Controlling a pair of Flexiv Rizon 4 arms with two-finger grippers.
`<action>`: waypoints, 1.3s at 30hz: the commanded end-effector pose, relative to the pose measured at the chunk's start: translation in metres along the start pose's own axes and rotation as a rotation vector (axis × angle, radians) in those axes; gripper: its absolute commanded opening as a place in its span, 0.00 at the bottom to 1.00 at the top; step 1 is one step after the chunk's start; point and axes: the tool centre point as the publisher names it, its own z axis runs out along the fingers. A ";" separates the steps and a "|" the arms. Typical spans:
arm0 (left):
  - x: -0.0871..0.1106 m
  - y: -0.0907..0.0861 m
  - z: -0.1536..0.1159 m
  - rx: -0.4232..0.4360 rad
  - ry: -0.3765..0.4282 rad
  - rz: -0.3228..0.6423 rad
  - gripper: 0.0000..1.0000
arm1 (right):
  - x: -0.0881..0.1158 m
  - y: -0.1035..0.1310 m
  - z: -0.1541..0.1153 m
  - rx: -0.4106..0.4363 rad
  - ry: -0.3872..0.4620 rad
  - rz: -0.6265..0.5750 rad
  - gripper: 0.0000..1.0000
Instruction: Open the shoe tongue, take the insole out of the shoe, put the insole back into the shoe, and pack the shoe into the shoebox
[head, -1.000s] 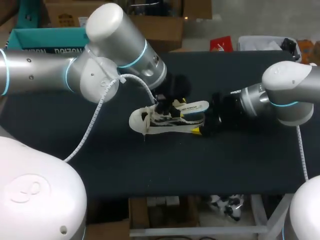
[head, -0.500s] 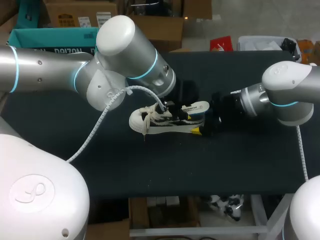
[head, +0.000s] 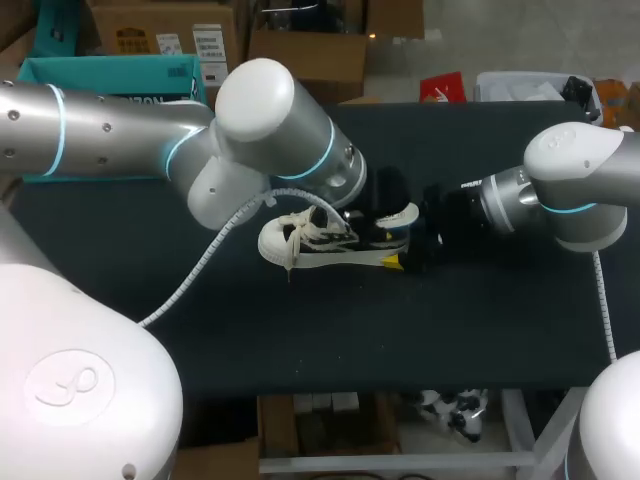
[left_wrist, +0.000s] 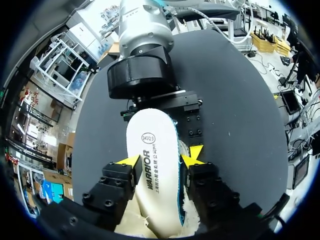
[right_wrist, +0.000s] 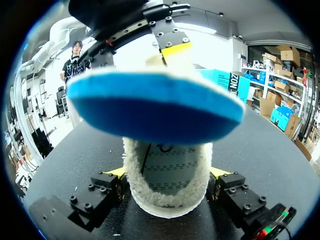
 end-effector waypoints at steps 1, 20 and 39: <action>0.001 0.000 0.007 -0.005 -0.026 -0.008 0.42 | 0.001 -0.004 0.003 -0.003 -0.001 -0.001 0.00; -0.004 -0.007 -0.030 0.085 -0.042 -0.035 0.00 | 0.001 -0.004 0.003 -0.003 -0.001 -0.001 0.00; 0.011 -0.081 -0.071 0.319 0.009 0.009 0.00 | 0.008 -0.008 -0.040 0.049 -0.031 0.033 1.00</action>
